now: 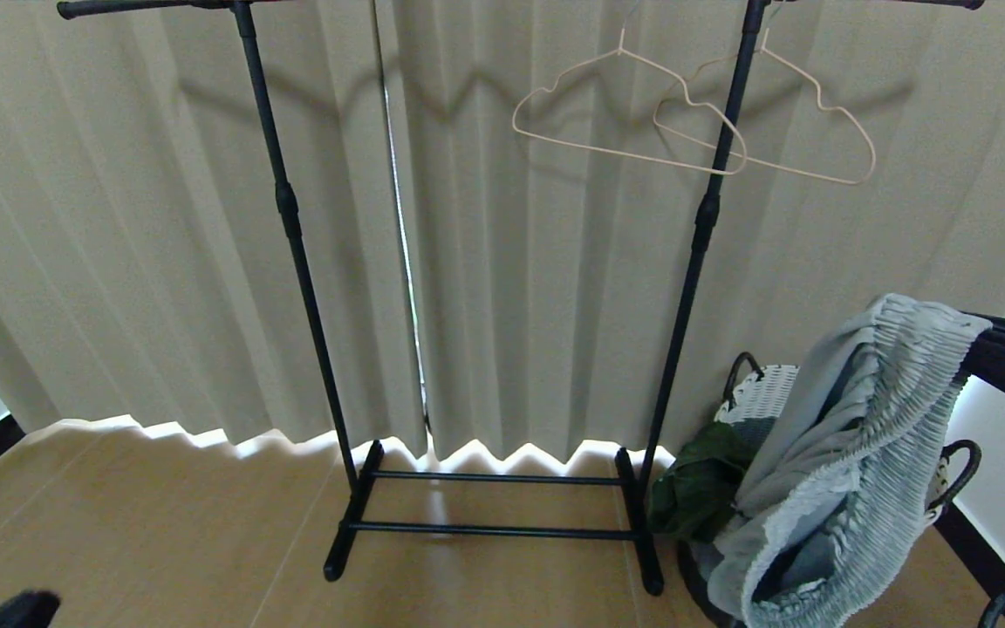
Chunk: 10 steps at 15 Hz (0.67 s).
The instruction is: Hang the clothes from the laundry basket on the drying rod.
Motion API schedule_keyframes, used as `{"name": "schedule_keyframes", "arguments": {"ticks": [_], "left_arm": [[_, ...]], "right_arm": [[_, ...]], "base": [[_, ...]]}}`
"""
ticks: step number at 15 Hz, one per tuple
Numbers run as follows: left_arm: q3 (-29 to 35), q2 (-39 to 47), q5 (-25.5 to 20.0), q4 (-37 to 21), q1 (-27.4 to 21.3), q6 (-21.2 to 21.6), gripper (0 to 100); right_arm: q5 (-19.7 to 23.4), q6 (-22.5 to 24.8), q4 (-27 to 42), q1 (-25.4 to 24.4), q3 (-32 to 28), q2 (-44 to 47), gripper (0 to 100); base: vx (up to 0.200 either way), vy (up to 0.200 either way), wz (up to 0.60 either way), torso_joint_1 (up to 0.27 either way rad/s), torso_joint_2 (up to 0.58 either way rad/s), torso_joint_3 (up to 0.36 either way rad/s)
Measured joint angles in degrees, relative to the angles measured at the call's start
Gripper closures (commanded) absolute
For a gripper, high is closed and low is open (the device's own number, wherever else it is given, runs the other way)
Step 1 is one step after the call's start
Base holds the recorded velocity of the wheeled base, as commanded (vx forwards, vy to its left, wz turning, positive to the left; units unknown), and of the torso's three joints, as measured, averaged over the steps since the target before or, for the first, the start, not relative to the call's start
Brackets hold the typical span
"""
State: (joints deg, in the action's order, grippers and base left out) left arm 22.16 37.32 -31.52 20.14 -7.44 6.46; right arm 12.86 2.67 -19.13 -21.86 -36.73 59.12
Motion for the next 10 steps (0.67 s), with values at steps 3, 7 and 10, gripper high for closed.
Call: {"name": "schedule_keyframes", "arguments": {"ticks": [3, 7, 10], "left_arm": [[3.3, 17.0, 3.4, 12.1, -7.0, -0.6, 0], [6.1, 38.5, 17.1, 25.5, -23.9, -1.6, 0], [9.4, 52.0, 24.9, 29.5, -38.6, -7.4, 0]], "right_arm": [[3.1, -0.5, -0.1, 0.0, -1.3, 0.3, 100], [7.9, -3.2, -0.1, 0.0, -2.1, 0.6, 100], [8.3, -4.6, -0.2, -1.8, -2.9, 0.7, 100]], "base": [[0.000, 0.000, 0.00, 0.000, 0.00, 0.000], [0.000, 0.000, 0.00, 0.000, 0.00, 0.000], [0.000, 0.000, 0.00, 0.000, 0.00, 0.000]]}}
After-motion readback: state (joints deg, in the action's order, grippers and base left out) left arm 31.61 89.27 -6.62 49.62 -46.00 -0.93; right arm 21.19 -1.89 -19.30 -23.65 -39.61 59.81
